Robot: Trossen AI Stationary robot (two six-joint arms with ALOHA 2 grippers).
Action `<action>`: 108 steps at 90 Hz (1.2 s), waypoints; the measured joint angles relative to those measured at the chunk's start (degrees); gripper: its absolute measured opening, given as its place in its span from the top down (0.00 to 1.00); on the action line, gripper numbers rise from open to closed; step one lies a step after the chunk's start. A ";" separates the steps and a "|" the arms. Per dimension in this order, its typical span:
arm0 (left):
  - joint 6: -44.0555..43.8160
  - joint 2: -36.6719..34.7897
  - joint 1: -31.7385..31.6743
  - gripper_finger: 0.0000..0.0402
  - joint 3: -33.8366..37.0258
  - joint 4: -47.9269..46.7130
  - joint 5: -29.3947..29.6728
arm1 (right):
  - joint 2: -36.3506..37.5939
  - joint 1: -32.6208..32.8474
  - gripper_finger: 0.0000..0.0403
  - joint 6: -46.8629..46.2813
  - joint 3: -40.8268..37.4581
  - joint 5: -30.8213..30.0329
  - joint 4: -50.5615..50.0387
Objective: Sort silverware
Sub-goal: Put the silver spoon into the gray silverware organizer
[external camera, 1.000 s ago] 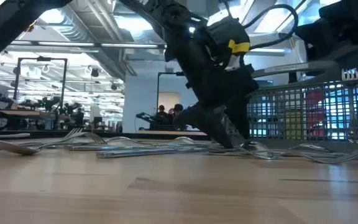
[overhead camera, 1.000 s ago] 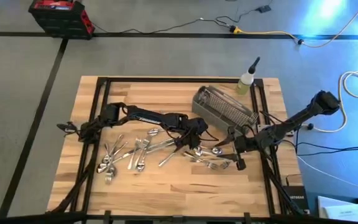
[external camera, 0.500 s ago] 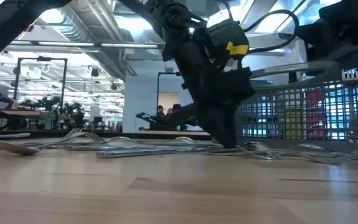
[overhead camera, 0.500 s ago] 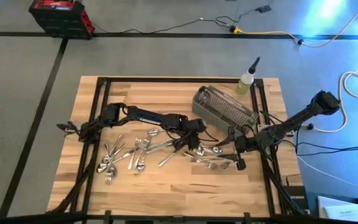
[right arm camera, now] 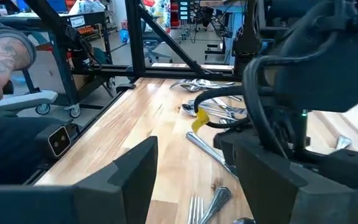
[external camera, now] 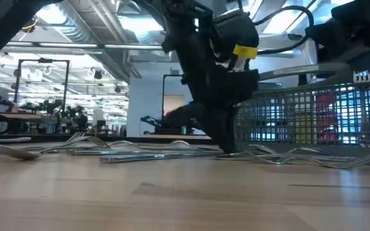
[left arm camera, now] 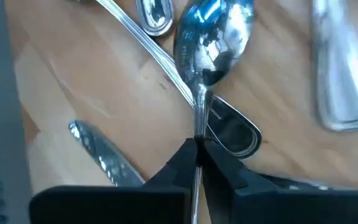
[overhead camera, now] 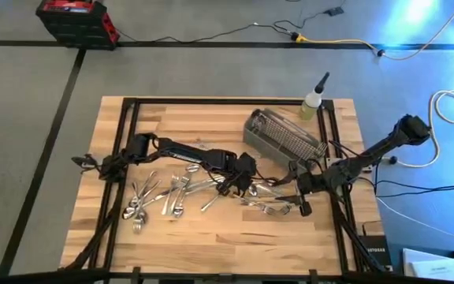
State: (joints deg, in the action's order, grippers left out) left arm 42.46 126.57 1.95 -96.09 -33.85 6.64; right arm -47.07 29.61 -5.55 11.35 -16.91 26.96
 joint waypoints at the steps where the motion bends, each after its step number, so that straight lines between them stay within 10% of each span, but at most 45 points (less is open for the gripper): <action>1: -0.53 -0.17 0.07 1.00 0.00 -0.06 -0.06 | 0.04 0.00 0.52 0.00 -0.01 0.00 -0.10; 66: -14.44 -12.99 -0.95 1.00 -0.26 -0.18 0.01 | 8.41 0.04 0.52 1.03 0.00 9.11 -3.42; 108: -18.06 -21.89 -4.84 1.00 11.47 23.42 -0.51 | 8.33 0.02 0.52 0.92 0.00 9.95 -3.59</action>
State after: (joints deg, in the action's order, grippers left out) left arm 24.40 104.68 -2.89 -84.62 -10.43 6.13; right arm -38.74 29.63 -4.62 11.35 -6.96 23.37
